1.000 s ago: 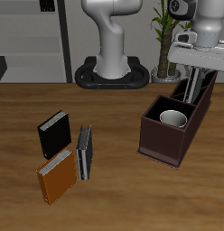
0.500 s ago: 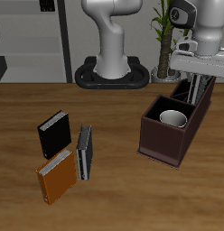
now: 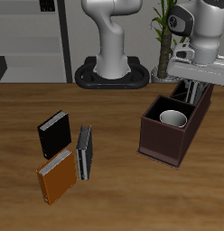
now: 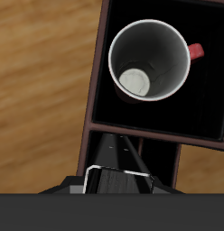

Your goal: Place the red mug into the left desk caddy's right compartment and place the left striped book into the left desk caddy's back compartment

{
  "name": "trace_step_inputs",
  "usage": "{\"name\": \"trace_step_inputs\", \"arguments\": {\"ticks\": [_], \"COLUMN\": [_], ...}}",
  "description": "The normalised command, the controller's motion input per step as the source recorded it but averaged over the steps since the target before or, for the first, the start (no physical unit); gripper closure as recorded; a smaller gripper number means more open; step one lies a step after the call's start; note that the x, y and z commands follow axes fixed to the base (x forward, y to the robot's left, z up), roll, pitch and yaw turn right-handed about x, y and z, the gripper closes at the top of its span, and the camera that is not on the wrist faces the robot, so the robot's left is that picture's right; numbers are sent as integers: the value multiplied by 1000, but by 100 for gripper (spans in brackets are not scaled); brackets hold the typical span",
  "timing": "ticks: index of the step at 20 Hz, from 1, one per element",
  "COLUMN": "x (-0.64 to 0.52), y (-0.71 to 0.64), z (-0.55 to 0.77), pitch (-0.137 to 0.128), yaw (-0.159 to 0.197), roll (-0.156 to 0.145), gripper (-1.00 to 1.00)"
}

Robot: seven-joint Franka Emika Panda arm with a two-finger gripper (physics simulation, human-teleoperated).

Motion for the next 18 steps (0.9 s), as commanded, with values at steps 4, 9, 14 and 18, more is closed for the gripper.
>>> {"name": "trace_step_inputs", "arguments": {"ticks": [4, 9, 14, 18], "x": [65, -4, 30, 26], "y": [57, 104, 49, 141], "z": [-215, -196, -266, -208], "pitch": [41, 27, 71, 58], "yaw": [-9, 0, -40, -32], "roll": [7, 21, 45, 85], "gripper": [100, 100, -100, -100]}}
